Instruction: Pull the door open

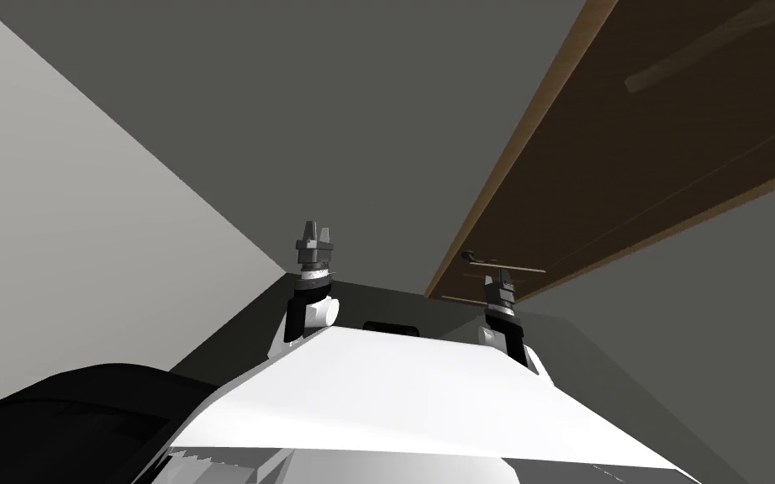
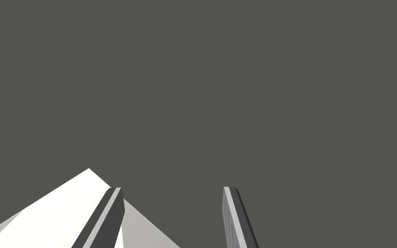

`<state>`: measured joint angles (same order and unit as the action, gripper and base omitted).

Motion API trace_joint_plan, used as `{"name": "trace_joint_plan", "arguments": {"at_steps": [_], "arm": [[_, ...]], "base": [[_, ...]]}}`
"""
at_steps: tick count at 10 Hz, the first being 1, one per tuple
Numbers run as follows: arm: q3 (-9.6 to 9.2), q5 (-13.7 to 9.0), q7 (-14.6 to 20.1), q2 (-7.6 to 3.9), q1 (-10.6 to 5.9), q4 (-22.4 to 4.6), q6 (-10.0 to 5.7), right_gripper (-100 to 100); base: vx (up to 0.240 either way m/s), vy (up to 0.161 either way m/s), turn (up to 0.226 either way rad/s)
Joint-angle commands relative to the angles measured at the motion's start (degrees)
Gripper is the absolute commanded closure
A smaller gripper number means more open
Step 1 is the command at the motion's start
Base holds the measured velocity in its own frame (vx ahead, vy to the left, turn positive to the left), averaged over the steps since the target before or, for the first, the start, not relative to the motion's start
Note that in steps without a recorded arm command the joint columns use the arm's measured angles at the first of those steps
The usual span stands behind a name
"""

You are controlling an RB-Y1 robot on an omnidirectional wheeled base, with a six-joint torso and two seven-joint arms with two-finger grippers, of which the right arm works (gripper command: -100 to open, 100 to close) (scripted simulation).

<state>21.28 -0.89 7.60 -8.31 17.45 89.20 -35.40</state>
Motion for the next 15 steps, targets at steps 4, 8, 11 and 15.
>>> {"name": "trace_joint_plan", "arguments": {"at_steps": [4, 8, 11, 15], "arm": [[2.79, 0.2, 0.9, -1.11, -1.05, -6.0, -0.41, -100], [5.65, 0.5, 1.6, -2.03, -2.14, -12.1, -0.78, -100], [7.7, 0.8, 2.2, -2.69, -2.91, -16.5, -1.04, -100], [10.22, 1.0, 2.9, -3.47, -3.86, -21.8, -1.36, -100]], "base": [[-0.012, -0.079, 0.148], [-0.035, -0.104, 0.216], [-0.047, -0.092, 0.197], [-0.048, -0.096, 0.208]]}}
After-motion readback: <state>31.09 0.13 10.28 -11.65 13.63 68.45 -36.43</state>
